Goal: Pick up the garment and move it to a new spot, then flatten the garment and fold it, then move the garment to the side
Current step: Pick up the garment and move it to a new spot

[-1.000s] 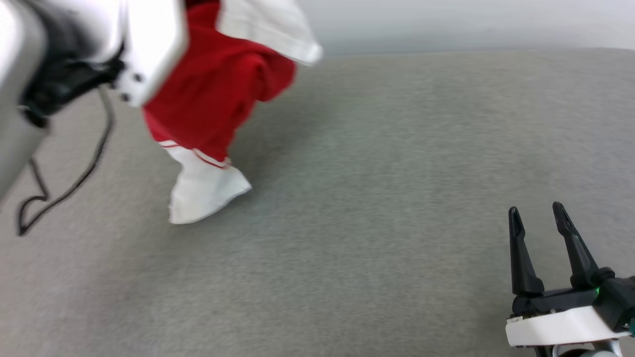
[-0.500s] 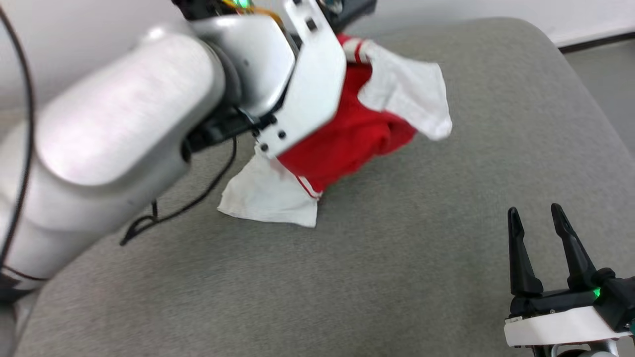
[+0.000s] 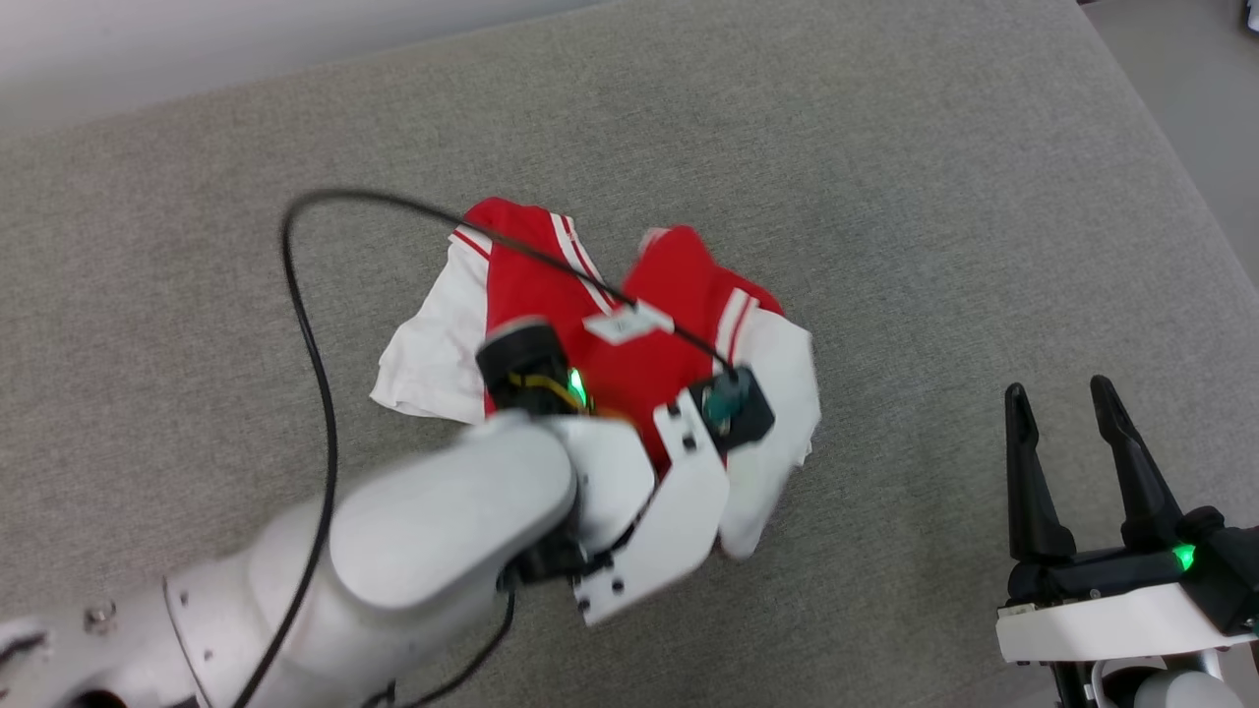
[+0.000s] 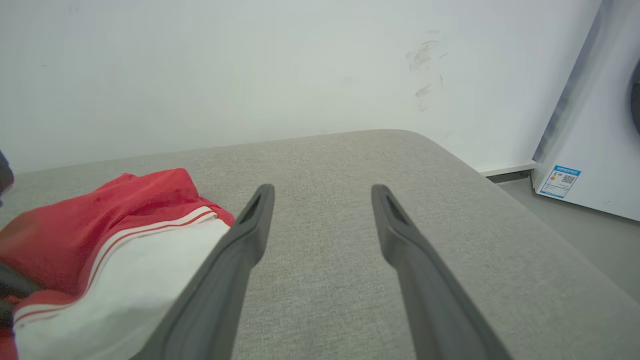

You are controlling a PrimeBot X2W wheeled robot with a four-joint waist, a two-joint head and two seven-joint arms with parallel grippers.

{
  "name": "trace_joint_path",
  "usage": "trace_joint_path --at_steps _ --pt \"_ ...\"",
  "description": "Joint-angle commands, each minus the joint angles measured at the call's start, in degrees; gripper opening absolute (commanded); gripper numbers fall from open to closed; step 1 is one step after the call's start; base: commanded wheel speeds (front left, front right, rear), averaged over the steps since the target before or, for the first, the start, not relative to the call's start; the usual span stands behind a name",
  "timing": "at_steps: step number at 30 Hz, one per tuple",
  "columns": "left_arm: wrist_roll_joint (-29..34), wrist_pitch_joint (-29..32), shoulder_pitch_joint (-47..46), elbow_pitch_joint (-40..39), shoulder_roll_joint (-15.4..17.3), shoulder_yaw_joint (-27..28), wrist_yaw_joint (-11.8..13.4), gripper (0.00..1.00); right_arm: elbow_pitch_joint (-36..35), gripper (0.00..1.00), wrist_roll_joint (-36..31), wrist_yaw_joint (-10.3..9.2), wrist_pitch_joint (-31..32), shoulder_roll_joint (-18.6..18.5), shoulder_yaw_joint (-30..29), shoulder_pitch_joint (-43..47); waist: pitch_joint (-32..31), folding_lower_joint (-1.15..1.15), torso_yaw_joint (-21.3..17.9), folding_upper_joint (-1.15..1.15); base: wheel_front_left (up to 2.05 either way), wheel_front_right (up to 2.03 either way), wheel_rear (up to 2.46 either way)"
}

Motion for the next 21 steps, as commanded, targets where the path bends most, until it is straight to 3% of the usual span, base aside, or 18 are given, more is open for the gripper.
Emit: trace_joint_path --at_steps 1,4,5,6,7,16,17,21 --pt "0.75 0.93 2.44 -0.61 0.22 0.17 0.03 0.00 0.15 1.00 0.05 -0.02 -0.12 0.16 0.19 -0.67 0.26 0.00 0.17 0.00 0.00 0.00 0.00" --pt "1.93 0.60 5.89 -0.74 0.49 0.04 0.02 0.00 0.32 1.00 -0.15 -0.02 -0.11 0.16 0.01 -1.07 0.16 0.00 0.70 0.00 0.00 0.00 0.00" --pt "2.45 -0.30 6.21 -0.50 0.59 0.03 0.02 0.33 0.38 1.00 -0.19 -0.02 -0.12 0.15 -0.18 -1.02 -0.09 0.00 0.99 0.00 0.00 0.00 0.00" --pt "3.60 -1.39 6.24 -0.56 0.66 0.05 0.02 0.92 0.49 1.00 -0.27 -0.02 -0.11 0.15 -0.28 -0.95 -0.38 0.00 1.25 0.00 0.00 0.00 0.00" --pt "4.16 -2.93 6.21 -0.47 0.69 0.07 0.03 1.00 0.59 1.00 -0.33 -0.02 -0.12 0.15 -0.46 -0.85 -0.83 0.00 1.56 0.00 0.00 0.00 0.00" --pt "5.21 -23.91 2.65 0.39 0.18 1.60 0.04 1.00 0.85 1.00 -2.52 -0.02 -0.12 0.15 -1.54 2.07 -7.20 0.00 6.83 0.00 0.00 0.00 0.00" --pt "5.21 -23.91 2.65 0.39 0.18 1.60 0.04 1.00 0.85 1.00 -2.52 -0.02 -0.12 0.15 -1.54 2.07 -7.20 0.00 6.83 0.00 0.00 0.00 0.00" --pt "7.20 -33.19 3.04 0.42 0.20 5.31 2.79 1.00 0.78 1.00 -3.32 -0.02 -0.12 0.14 -1.80 3.48 -9.80 0.00 9.40 0.00 0.00 0.00 0.00"
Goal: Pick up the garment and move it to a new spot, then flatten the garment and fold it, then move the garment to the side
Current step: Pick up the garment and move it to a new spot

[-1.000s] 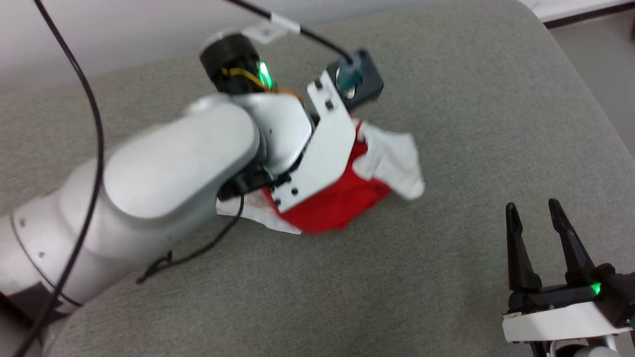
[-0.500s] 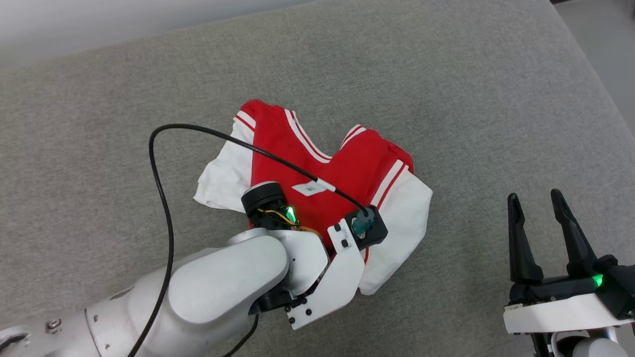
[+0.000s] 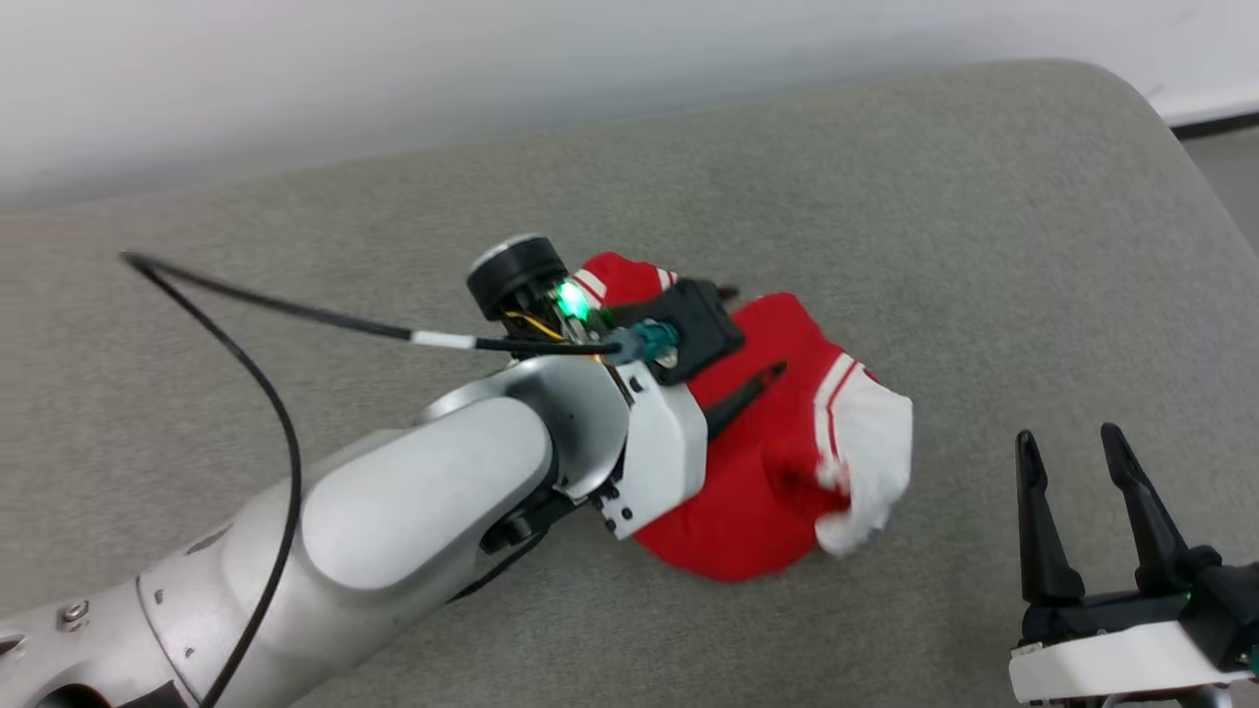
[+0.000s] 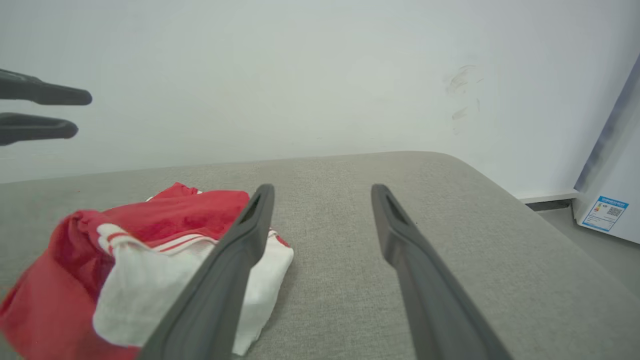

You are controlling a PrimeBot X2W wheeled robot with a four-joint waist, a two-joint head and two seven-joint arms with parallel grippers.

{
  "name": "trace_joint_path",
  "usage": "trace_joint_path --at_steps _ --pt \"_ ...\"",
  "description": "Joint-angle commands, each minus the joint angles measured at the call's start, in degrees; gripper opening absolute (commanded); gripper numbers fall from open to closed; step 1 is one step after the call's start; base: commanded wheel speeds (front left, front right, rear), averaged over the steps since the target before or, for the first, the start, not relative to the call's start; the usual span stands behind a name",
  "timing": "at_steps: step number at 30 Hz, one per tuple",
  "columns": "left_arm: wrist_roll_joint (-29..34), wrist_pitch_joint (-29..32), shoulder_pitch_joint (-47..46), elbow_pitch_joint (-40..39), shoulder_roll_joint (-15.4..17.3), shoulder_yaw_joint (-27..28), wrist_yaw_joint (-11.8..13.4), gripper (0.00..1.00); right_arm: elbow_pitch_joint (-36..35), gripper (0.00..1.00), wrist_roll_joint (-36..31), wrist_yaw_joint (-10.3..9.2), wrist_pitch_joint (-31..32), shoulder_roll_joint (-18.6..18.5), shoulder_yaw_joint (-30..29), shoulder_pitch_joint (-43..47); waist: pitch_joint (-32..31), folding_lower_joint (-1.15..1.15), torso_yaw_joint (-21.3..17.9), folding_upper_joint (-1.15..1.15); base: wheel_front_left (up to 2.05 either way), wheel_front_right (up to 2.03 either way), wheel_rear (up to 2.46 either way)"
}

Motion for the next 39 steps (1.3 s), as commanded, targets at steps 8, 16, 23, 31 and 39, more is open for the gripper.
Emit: trace_joint_path --at_steps 8,16,23,31,39 --pt "3.81 -15.16 5.81 -0.89 3.05 7.11 11.89 1.00 -0.21 1.00 -0.57 -0.02 -0.12 0.12 -1.33 2.08 -4.28 0.00 5.44 0.00 0.00 0.00 0.00" --pt "5.52 -26.57 16.39 -0.42 6.19 14.31 26.37 1.00 -0.38 1.00 -0.61 -0.02 -0.11 0.12 -2.09 2.77 -4.54 0.00 7.09 0.00 0.00 0.00 0.00" --pt "8.12 -27.87 26.86 -3.35 5.76 22.37 34.22 1.00 -0.02 1.00 -0.23 -0.02 -0.12 0.12 -2.91 3.01 -4.84 0.00 8.10 0.00 0.00 0.00 0.00" --pt "15.17 -27.79 40.38 -7.07 2.13 32.97 36.39 1.00 0.31 1.00 0.03 -0.02 -0.12 0.12 -3.61 3.85 -5.95 0.00 9.21 0.00 0.00 0.00 0.00" --pt "21.39 -27.80 49.74 -8.59 -3.28 41.54 32.30 1.00 0.53 1.00 0.38 -0.02 -0.11 0.12 -3.66 4.99 -7.22 0.00 10.06 0.00 0.00 0.00 0.00"
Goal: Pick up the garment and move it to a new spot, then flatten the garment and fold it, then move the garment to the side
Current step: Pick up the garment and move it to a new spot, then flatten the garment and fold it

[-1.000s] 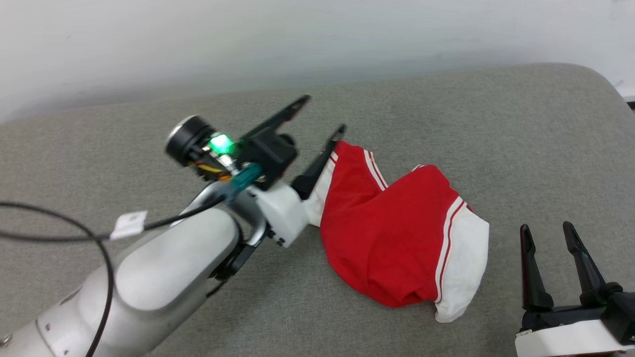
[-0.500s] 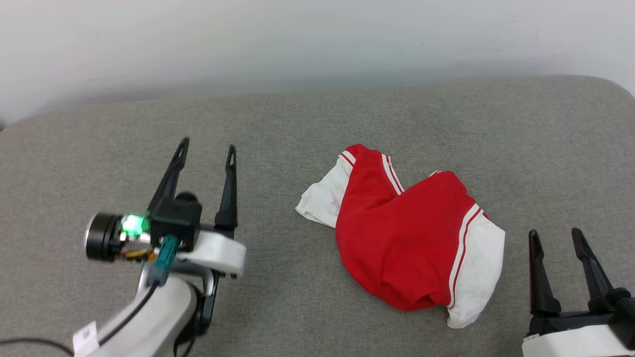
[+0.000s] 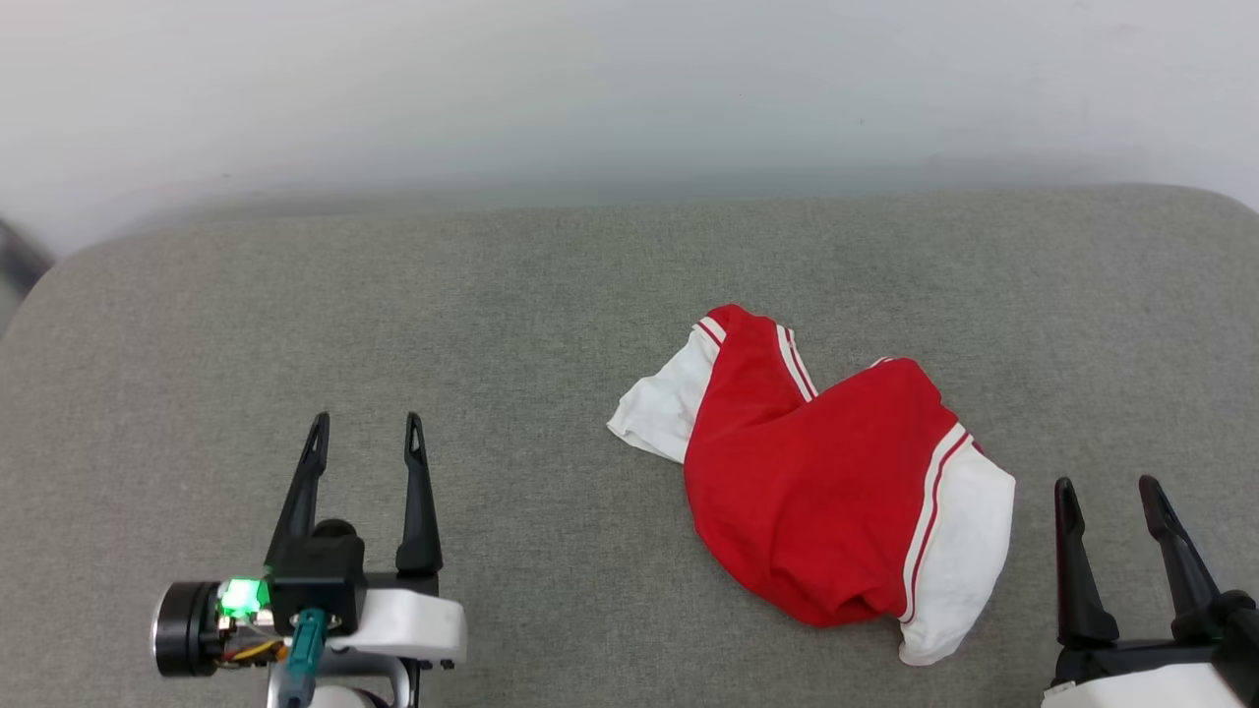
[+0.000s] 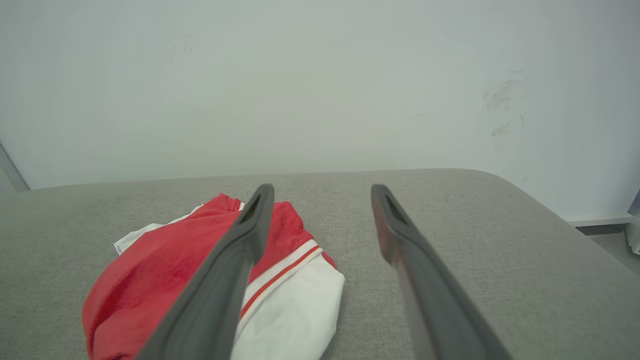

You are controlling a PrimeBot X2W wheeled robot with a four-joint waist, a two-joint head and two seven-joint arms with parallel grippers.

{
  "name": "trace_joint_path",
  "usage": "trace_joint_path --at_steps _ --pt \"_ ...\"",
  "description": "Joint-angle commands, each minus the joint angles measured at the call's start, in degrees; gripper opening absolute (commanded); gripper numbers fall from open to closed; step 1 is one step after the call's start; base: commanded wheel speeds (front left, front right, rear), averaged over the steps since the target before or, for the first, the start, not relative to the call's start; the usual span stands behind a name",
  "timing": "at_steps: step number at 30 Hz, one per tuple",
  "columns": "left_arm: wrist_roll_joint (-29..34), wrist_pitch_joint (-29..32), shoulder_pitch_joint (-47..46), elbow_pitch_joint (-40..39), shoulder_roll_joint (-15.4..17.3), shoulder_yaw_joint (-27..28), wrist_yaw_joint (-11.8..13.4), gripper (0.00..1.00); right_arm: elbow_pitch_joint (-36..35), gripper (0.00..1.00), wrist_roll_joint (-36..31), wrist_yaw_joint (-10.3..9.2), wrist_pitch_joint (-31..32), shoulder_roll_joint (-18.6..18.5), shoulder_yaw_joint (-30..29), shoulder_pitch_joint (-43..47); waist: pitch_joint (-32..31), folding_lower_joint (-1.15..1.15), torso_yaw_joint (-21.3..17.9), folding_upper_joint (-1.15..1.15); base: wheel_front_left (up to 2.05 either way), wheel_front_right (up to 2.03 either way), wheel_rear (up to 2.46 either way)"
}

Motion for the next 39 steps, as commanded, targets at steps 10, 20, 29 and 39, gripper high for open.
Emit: trace_joint_path --at_steps 10,20,29,39 --pt "6.37 -0.14 7.61 0.59 -6.72 7.43 -7.06 1.00 0.73 1.00 2.11 -0.02 -0.12 0.12 0.56 2.51 -1.83 0.00 0.69 0.00 0.00 0.00 0.00" --pt "9.72 -0.15 11.46 1.11 -11.61 12.90 -13.39 1.00 1.21 1.00 4.13 -0.02 -0.12 0.12 0.55 4.37 -3.28 0.00 1.01 0.00 0.00 0.00 0.00" --pt "11.95 -0.15 13.28 1.73 -14.63 16.33 -17.11 1.00 1.03 1.00 4.59 -0.02 -0.12 0.12 1.10 5.35 -3.71 0.00 1.30 0.00 0.00 0.00 0.00" --pt "13.50 -0.15 13.74 2.12 -16.39 18.86 -19.41 1.00 0.94 1.00 4.84 -0.02 -0.11 0.12 1.55 5.50 -3.72 0.00 1.48 0.00 0.00 0.00 0.00"
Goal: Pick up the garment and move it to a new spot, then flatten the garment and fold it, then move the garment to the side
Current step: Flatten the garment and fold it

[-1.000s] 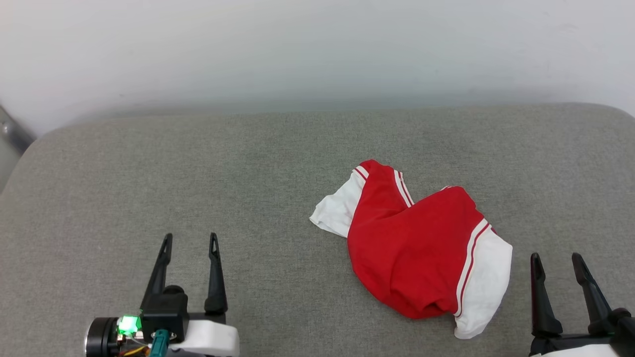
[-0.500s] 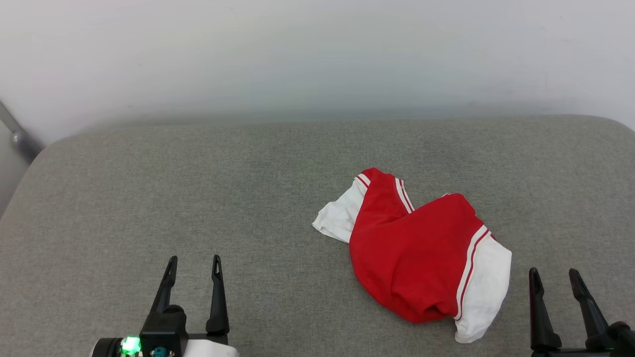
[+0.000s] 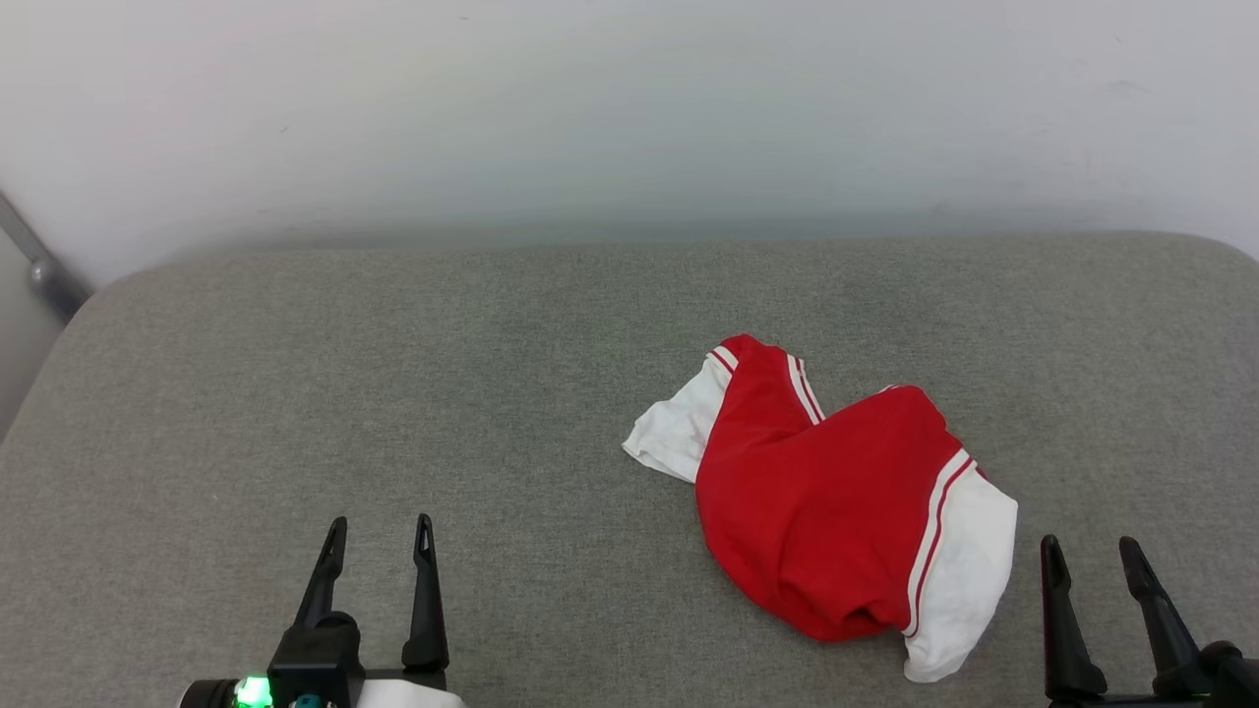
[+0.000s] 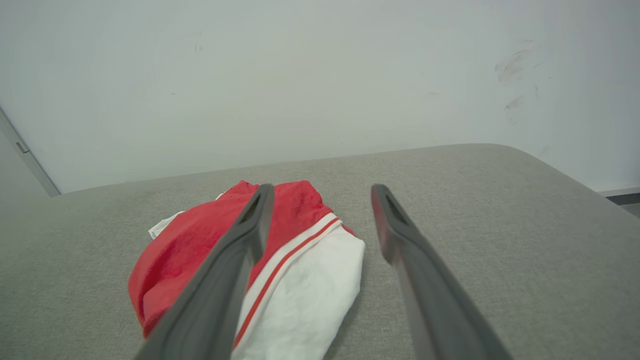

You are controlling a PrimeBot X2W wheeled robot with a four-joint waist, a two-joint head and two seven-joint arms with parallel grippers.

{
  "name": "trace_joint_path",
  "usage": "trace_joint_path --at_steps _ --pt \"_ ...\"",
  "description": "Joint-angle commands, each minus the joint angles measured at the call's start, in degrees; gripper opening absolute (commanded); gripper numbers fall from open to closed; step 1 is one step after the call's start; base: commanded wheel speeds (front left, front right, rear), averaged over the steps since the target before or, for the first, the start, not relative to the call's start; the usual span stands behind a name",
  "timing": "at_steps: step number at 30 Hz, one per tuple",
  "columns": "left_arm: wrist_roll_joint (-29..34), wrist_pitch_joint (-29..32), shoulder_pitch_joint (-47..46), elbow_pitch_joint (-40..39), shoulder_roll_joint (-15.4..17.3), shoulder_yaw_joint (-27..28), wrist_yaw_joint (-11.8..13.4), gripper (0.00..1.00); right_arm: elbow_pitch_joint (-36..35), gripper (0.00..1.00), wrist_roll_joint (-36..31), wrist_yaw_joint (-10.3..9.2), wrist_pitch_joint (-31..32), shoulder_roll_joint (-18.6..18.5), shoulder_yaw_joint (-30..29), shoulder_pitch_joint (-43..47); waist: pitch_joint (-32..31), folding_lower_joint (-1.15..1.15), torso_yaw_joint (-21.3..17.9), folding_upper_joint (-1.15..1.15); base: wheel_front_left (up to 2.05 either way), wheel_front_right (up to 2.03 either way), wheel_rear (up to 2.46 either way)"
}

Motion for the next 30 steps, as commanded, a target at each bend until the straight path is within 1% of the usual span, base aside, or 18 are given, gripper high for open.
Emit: trace_joint_path --at_steps 1,14,18,24,28,30 --pt "0.46 -0.15 0.57 0.13 -0.09 0.20 -0.29 1.00 -0.15 1.00 0.09 -0.02 -0.12 0.12 0.06 0.79 -0.01 0.00 0.01 0.00 0.00 0.00 0.00" --pt "1.66 -0.15 0.80 0.56 -1.48 2.24 -2.10 1.00 -0.12 1.00 -0.15 -0.02 -0.12 0.12 0.21 0.45 -0.11 0.00 -0.08 0.00 0.00 0.00 0.00" --pt "2.36 -0.15 -1.34 2.55 -1.13 2.39 -3.31 1.00 -0.17 1.00 -0.24 -0.02 -0.12 0.12 0.40 0.02 0.01 0.00 -0.40 0.00 0.00 0.00 0.00" --pt "3.28 -0.15 -9.14 6.22 0.97 2.00 -6.33 1.00 -0.25 1.00 -0.57 -0.02 -0.12 0.12 0.56 -0.87 0.78 0.00 -1.31 0.00 0.00 0.00 0.00" --pt "3.40 -0.07 -17.86 11.22 2.88 1.40 -9.12 1.00 -0.58 1.00 -0.64 -0.02 -0.12 0.12 0.73 -2.07 2.43 0.00 -2.17 0.00 0.00 0.00 0.00" --pt "3.73 1.27 -23.64 14.33 3.94 0.48 -11.06 1.00 -0.76 1.00 -0.74 -0.02 -0.12 0.12 0.79 -2.54 3.33 0.00 -2.65 0.00 0.00 0.00 0.00"
